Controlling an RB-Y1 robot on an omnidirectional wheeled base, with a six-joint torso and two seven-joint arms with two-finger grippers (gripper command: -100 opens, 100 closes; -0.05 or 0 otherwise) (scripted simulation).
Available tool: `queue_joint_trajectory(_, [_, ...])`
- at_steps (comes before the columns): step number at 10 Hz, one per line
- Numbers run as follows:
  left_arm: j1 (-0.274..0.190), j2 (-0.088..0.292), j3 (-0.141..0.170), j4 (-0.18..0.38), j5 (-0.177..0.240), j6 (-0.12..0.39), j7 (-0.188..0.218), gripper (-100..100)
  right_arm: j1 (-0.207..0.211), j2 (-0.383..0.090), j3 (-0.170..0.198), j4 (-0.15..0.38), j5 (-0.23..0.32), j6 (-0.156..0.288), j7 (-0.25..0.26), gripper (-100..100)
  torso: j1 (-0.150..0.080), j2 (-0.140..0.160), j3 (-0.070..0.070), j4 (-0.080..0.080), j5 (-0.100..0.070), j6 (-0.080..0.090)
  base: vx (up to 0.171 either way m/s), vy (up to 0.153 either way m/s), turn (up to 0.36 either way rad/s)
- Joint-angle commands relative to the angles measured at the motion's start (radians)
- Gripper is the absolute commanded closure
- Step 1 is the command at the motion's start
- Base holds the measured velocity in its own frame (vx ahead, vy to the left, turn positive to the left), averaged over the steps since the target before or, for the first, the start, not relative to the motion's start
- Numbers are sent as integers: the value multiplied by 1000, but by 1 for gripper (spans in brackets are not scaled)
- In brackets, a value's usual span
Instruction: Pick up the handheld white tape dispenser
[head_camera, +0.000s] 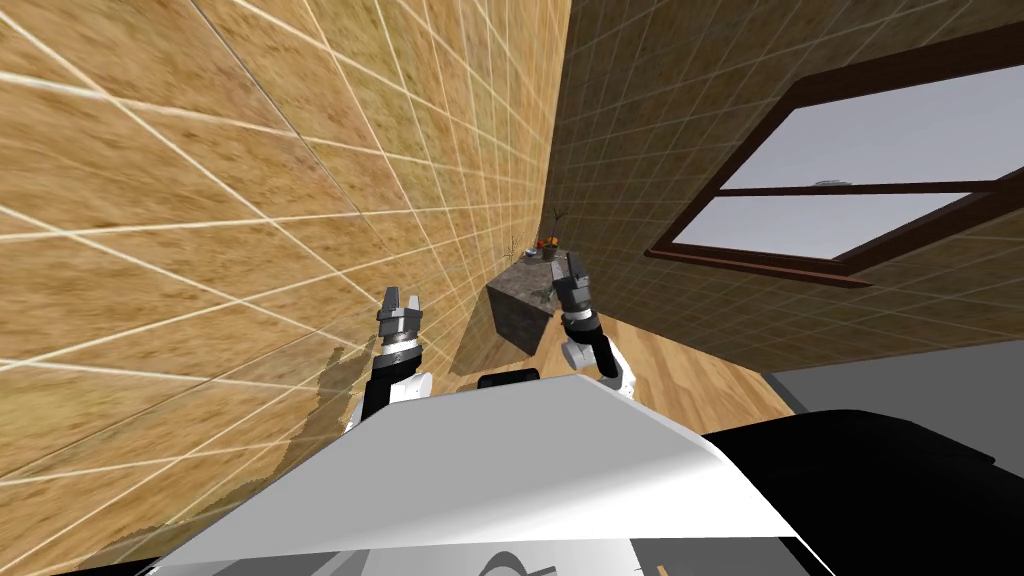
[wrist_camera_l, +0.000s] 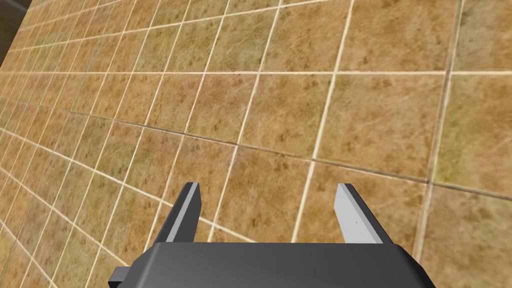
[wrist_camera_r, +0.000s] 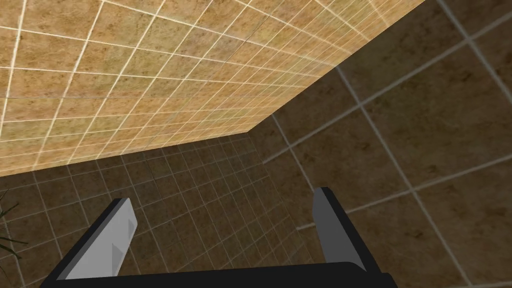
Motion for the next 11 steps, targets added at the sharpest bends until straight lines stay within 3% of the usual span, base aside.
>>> queue_joint_trajectory(1, [0, 0, 0, 0, 0, 0, 0, 0, -28, -50, 50, 20, -35, 46, -11, -100, 0, 0, 0, 0, 0, 0, -106, 110, 9])
queue_joint_trajectory(2, [0, 0, 0, 0, 0, 0, 0, 0, -28, -60, 53, 20, -35, 46, -11, -100, 2, 1, 1, 0, 0, 0, -73, 79, -6])
queue_joint_trajectory(4, [0, 0, 0, 0, 0, 0, 0, 0, -71, -128, 121, 58, -87, 111, -26, -100, 0, 0, 0, 0, 0, 0, -84, 88, 11])
queue_joint_trajectory(5, [0, 0, 0, 0, 0, 0, 0, 0, -71, -145, 126, 58, -87, 111, -26, -100, 2, 0, 0, 0, 0, 0, -74, 81, 3])
queue_joint_trajectory(7, [0, 0, 0, 0, 0, 0, 0, 0, -118, -218, 187, 105, -142, 183, -40, -100, 1, 0, 0, 0, 0, 0, -95, 92, 22])
queue_joint_trajectory(8, [0, 0, 0, 0, 0, 0, 0, 0, -118, -235, 201, 105, -142, 183, -40, -100, 2, 1, 0, 0, 0, 0, -78, 84, 3])
queue_joint_trajectory(9, [0, 0, 0, 0, 0, 0, 0, 0, -143, -273, 234, 130, -169, 222, -47, -100, 1, 0, 0, 0, 0, 0, -58, 85, 19])
queue_joint_trajectory(10, [0, 0, 0, 0, 0, 0, 0, 0, -143, -280, 239, 130, -169, 222, -47, -100, 1, -1, -1, 0, 0, 0, -46, 77, 10])
queue_joint_trajectory(11, [0, 0, 0, 0, 0, 0, 0, 0, -167, -321, 276, 158, -196, 262, -53, -100, 0, -2, -1, 0, 0, 0, -75, 80, 30])
